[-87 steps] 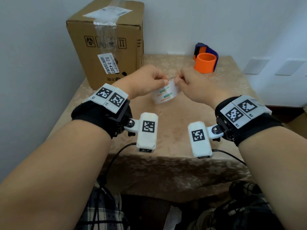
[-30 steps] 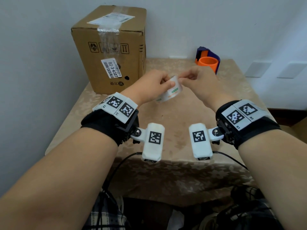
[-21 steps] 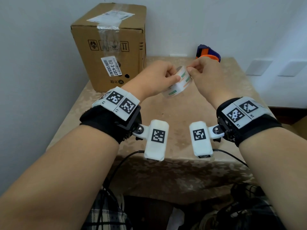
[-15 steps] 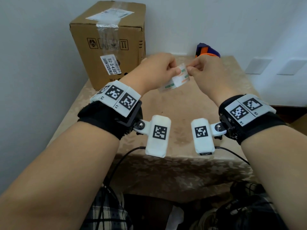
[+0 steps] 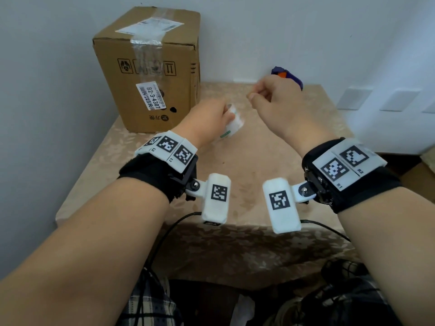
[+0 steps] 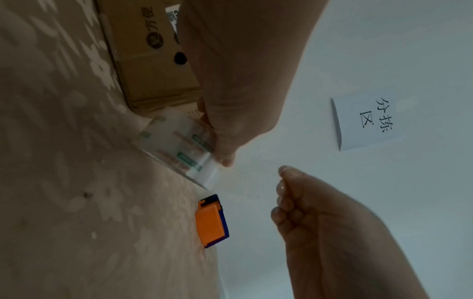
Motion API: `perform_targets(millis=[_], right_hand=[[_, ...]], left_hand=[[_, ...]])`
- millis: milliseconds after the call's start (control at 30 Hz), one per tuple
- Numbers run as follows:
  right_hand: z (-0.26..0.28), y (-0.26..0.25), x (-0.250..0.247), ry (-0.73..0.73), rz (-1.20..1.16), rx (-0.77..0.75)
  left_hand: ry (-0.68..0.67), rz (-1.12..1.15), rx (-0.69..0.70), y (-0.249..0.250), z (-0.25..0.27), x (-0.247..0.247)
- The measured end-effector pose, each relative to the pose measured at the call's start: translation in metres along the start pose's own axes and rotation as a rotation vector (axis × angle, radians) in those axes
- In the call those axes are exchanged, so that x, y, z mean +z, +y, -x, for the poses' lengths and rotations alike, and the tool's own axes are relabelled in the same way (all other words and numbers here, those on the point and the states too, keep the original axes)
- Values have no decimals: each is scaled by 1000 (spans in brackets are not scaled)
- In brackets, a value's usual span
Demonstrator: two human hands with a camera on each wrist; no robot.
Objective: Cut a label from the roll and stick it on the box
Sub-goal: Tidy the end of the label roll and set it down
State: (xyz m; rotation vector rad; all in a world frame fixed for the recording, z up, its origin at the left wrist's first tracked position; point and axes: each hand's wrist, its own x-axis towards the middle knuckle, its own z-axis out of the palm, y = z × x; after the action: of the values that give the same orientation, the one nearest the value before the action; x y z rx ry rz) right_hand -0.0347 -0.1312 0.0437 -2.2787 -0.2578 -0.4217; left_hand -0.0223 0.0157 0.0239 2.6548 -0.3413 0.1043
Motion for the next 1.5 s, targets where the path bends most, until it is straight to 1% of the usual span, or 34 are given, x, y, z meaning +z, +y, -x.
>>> perform_targets(millis=[100,233,467,533,633,733,833,966,1100,1300,1400,1500], right_hand=[[-2,3,3,1,-19,21],[-7,8,-4,-16,-5,58],[-5,11,-6,6,-8,118],[0,7,-13,-15,-14,89],[7,1,-24,-74,93,33],[8,0,-26,-127,146,9],[7,2,-26,-175,175,23],[3,11,-20,-206,147,-25],[-2,18,-14,-243,213,-43],[-3,21,-11,-300,265,-45],[-4,22,-11,-305,261,-41],[-5,21,-11,-275,300,-53]], left_hand=[[-4,62,0,-6,2,0],[-33,223,-4,-13,7,2],[-33,272,-5,-8,4,4],[-35,286,23,-3,6,3],[-35,319,68,1,8,2],[-47,348,51,0,7,3],[-51,381,27,-3,5,4],[-45,391,20,-5,5,5],[-46,421,6,-6,5,4],[-38,407,-7,-7,6,2],[-89,374,28,-4,8,-1],[-134,321,83,1,10,-3]])
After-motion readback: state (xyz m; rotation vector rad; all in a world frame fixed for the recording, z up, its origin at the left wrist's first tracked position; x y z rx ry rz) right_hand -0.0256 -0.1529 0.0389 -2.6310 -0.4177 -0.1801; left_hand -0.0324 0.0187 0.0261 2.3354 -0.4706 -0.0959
